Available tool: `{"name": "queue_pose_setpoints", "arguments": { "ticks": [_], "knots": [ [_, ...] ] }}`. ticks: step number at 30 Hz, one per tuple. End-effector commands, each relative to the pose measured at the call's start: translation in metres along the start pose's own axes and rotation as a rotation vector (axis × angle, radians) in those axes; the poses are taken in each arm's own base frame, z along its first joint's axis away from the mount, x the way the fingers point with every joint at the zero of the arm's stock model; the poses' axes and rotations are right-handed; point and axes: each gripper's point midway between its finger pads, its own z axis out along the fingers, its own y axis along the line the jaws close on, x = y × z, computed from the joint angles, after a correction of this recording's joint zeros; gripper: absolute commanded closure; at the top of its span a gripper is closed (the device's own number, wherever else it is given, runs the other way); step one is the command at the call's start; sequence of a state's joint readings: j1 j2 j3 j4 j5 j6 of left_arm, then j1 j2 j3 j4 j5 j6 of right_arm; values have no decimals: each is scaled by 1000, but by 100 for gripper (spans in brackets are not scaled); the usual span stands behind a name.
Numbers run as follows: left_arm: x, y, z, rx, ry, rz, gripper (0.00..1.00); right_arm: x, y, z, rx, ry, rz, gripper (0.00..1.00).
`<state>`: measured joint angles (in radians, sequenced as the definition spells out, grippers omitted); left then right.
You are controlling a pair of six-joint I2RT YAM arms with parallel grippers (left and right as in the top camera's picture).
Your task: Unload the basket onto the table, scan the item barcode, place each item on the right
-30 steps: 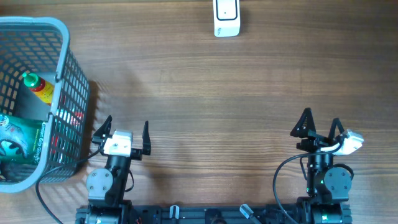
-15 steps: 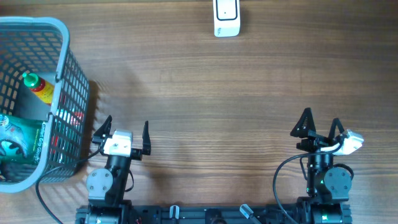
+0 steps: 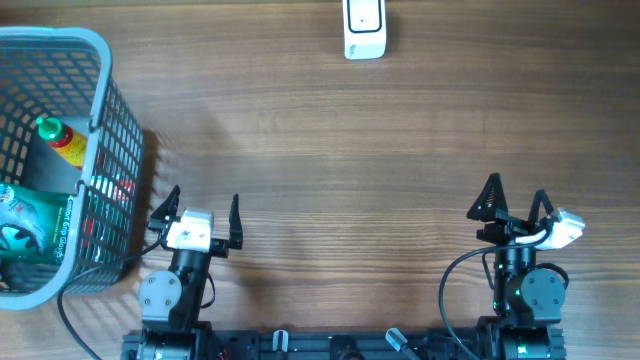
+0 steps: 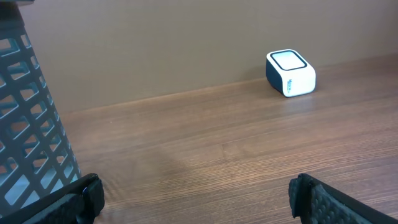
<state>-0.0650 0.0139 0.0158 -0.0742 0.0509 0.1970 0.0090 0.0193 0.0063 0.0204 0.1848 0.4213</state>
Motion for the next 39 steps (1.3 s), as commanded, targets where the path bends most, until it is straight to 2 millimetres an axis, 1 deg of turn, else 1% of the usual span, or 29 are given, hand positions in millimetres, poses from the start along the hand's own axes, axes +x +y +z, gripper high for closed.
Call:
{"name": "queue_pose_setpoints", "arguments": {
  "ticks": [1, 8, 9, 11, 13, 14, 15, 16, 18, 19, 20, 23, 28, 30, 32, 34, 36, 39],
  "knots": [
    [2, -1, 0, 7, 0, 8, 0, -4, 0, -1, 4, -22, 4, 0],
    [2, -2, 0, 15, -2, 1, 0, -4, 0, -1, 4, -21, 4, 0],
    [-1, -9, 0, 56, -15, -13, 0, -4, 0, -1, 4, -21, 4, 0],
    [-6, -31, -3, 182, -39, -27, 0, -4, 0, -1, 4, -21, 4, 0],
    [-7, -30, -3, 178, -44, -18, 0, -4, 0, -1, 4, -21, 4, 0],
    [-14, -31, -3, 188, -72, -15, 0, -4, 0, -1, 4, -21, 4, 0],
    [-30, -44, -8, 268, -143, 0, 0, -4, 0, -1, 4, -22, 4, 0],
    [-40, -53, -12, 321, -189, 13, 0, -4, 0, -1, 4, -22, 4, 0],
    [-62, -62, -21, 381, -290, 43, 0, -4, 0, -1, 4, -21, 4, 0],
    [-69, -64, -25, 396, -324, 54, 0, -4, 0, -1, 4, -22, 4, 0],
    [-76, -64, -27, 399, -350, 55, 0, -4, 0, -1, 4, -22, 4, 0],
    [-89, -63, -32, 417, -383, -66, 0, -4, 0, -1, 4, -21, 4, 1],
    [-100, -56, -34, 416, -385, -217, 0, -4, 0, -1, 4, -21, 4, 0],
    [-107, -54, -35, 412, -389, -252, 0, -4, 0, -1, 4, -21, 4, 0],
    [-116, -53, -36, 413, -390, -251, 0, -4, 0, -1, 4, -22, 4, 0],
    [-123, -52, -32, 413, -365, -258, 0, -4, 0, -1, 4, -21, 4, 0],
    [-131, -50, -24, 412, -307, -274, 0, -4, 0, -1, 4, -21, 4, 0],
    [-152, -47, -8, 420, -248, -328, 0, -4, 0, -1, 4, -22, 4, 0]
  ]
}}
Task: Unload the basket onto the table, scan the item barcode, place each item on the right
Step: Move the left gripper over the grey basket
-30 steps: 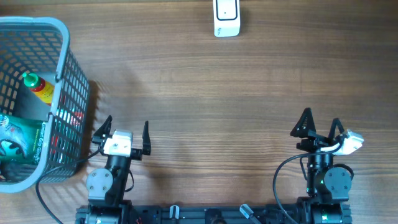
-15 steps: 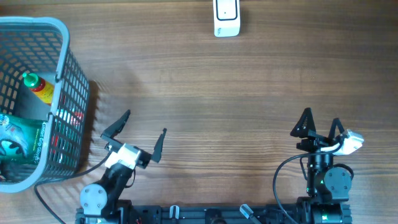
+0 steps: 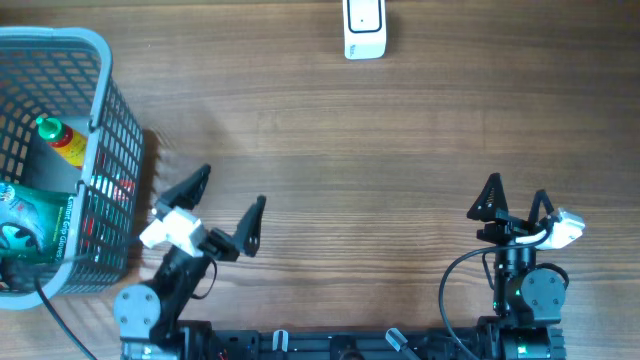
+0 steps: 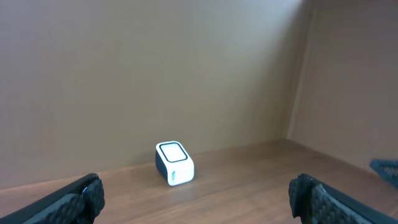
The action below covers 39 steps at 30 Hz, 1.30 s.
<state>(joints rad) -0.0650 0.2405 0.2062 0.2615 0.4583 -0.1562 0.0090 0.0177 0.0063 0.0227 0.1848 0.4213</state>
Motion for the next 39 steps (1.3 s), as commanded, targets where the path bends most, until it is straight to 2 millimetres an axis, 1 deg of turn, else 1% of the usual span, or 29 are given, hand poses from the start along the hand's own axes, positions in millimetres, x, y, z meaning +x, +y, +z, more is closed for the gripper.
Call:
{"name": "queue_pose_setpoints", "arguments": {
  "ticks": [1, 3, 4, 5, 6, 9, 11, 13, 16, 19, 20, 23, 25, 28, 29, 33, 34, 36, 39],
  "knots": [
    [-32, 3, 24, 5, 29, -99, 0, -3, 0, -1, 5, -18, 3, 0],
    [-37, -8, 35, 90, 68, -114, 0, -3, 0, -1, 5, -18, 3, 0],
    [-34, -17, 38, 151, 96, -122, 0, -4, 0, -1, 5, -18, 3, 0],
    [-25, -33, 38, 260, 149, -141, 0, -4, 0, -1, 5, -18, 3, 0],
    [-15, -41, 37, 325, 196, -165, 0, -3, 0, -1, 5, -18, 3, 0],
    [13, -48, 35, 390, 318, -256, 0, -3, 0, -1, 5, -18, 3, 0],
    [21, -55, 32, 448, 357, -287, 0, -3, 0, -1, 5, -18, 3, 0],
    [20, -67, 27, 539, 369, -293, 0, -4, 0, -1, 5, -18, 3, 0],
    [11, -79, 22, 635, 340, -254, 0, -3, 0, -1, 5, -18, 3, 0],
    [0, -82, 22, 658, 296, -213, 0, -3, 0, -1, 5, -18, 3, 0],
    [-4, -81, 24, 645, 285, -229, 0, -4, 0, -1, 5, -18, 3, 0],
    [-20, -72, 34, 572, 247, -298, 0, -3, 0, -1, 5, -18, 3, 0],
    [-33, -64, 38, 538, 226, -299, 0, -4, 0, -1, 5, -18, 3, 0],
    [-55, -46, 46, 472, 206, -328, 0, -3, 0, -1, 5, -18, 3, 0],
    [-66, -31, 52, 422, 205, -341, 0, -3, 0, -1, 5, -18, 3, 0],
    [-84, 12, 65, 284, 227, -396, 0, -3, 0, -1, 5, -18, 3, 0],
    [-93, 29, 69, 233, 236, -425, 0, -3, 0, -1, 5, -18, 3, 0],
    [-110, 46, 74, 181, 239, -452, 0, -4, 0, -1, 5, -18, 3, 0],
    [-146, 63, 81, 133, 219, -449, 0, -3, 0, -1, 5, -18, 3, 0]
  ]
}}
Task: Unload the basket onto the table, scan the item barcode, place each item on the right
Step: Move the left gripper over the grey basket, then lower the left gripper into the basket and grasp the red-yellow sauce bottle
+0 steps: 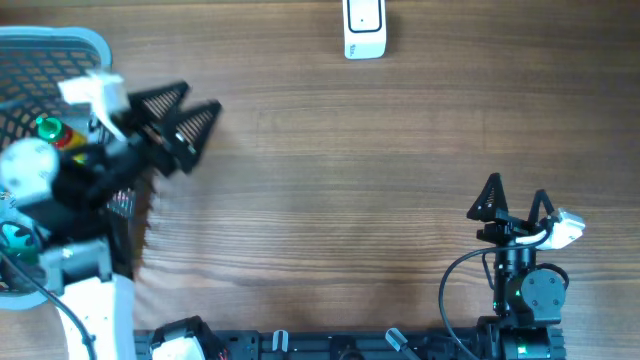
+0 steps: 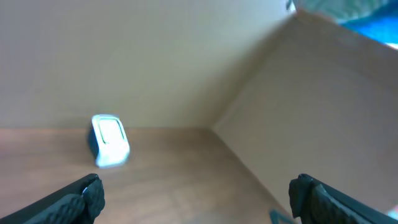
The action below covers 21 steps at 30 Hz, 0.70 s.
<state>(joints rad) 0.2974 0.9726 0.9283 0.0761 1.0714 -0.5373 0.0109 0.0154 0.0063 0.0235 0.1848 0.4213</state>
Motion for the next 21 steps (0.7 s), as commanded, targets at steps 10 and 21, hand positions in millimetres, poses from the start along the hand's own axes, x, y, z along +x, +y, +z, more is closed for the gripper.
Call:
{"name": "queue_pose_setpoints", "arguments": {
  "ticks": [10, 21],
  "knots": [
    [-120, 125, -142, -951, -362, -340, 0, -3, -1, -1, 8, -16, 2, 0],
    [-62, 222, -205, -1312, -329, -647, 0, -3, -1, -1, 8, -16, 2, 0]
  ]
}}
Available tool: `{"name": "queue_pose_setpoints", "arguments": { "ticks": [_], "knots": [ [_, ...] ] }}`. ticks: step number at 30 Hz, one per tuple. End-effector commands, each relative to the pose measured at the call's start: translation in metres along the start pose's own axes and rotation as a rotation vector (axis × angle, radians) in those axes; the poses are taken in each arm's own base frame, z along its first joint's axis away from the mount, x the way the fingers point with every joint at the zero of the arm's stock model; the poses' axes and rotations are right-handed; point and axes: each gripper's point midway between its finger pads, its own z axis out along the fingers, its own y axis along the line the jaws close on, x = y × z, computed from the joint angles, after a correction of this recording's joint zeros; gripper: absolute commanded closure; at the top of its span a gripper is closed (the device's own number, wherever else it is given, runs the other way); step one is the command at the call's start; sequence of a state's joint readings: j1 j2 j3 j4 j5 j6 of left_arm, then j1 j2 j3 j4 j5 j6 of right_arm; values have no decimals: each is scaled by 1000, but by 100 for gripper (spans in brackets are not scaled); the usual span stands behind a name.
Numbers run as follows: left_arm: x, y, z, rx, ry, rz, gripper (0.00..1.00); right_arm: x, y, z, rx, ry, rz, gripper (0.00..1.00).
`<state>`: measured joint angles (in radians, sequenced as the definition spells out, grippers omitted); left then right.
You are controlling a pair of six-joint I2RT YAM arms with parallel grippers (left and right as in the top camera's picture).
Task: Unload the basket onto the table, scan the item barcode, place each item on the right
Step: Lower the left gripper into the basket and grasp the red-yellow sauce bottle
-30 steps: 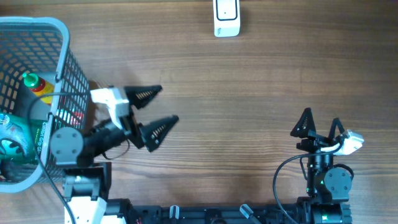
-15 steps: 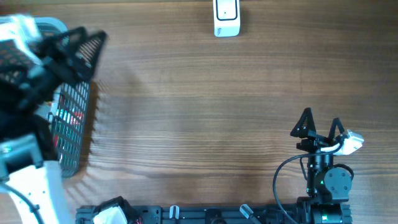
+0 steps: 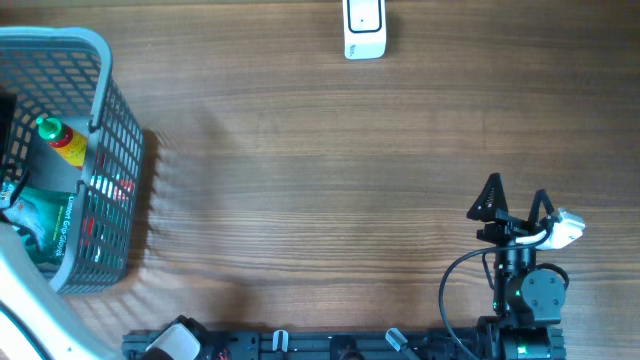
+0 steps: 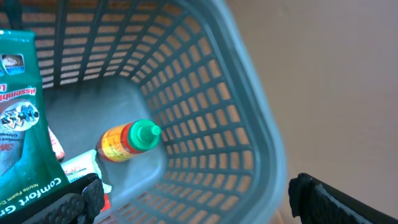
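Note:
A grey mesh basket (image 3: 100, 60) stands at the table's left edge. It holds a bottle (image 3: 57, 139) with a green cap and a red-and-yellow label, a green packet (image 3: 42, 226) and a small red-and-white item. The white barcode scanner (image 3: 364, 28) sits at the far edge. My left gripper (image 4: 199, 208) is open above the basket and looks down on the bottle (image 4: 127, 140), the packet (image 4: 22, 137) and the basket rim (image 4: 252, 93). Overhead, only part of its arm (image 3: 22, 300) shows. My right gripper (image 3: 515, 203) is open at the front right.
The basket's tall mesh walls (image 4: 205, 118) surround the items. A wooden tabletop (image 3: 330, 170) stretches between the basket, the scanner and the right arm. A plain brown surface (image 4: 336, 74) shows beyond the basket rim.
My left arm was over the basket's right rim, its camera on the scanner and the back wall. Now it is almost out of the overhead view and its camera looks down into the basket.
My left gripper rested open at the front left, beside the basket. Then it was lifted and turned towards the scanner, then it was high over the basket's right side. Now it is open above the basket's inside. The right arm has stayed still.

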<state>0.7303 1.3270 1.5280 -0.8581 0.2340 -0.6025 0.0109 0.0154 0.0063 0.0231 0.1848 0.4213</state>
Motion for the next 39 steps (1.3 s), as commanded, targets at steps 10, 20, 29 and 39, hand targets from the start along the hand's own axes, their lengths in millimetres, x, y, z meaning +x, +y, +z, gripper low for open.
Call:
{"name": "queue_pose_setpoints", "arguments": {
  "ticks": [10, 20, 29, 39],
  "knots": [
    [37, 73, 126, -238, 254, -94, 0, -3, -1, -1, 8, -17, 2, 0],
    [46, 72, 136, -248, 280, -419, 1, -3, -1, -1, 8, -16, 2, 0],
    [51, 102, 120, -355, 341, -1045, 0, -3, -1, -1, 8, -16, 2, 0],
    [64, 120, 148, -398, 374, -1098, 0, -3, -1, -1, 8, -16, 2, 0]
  ]
}}
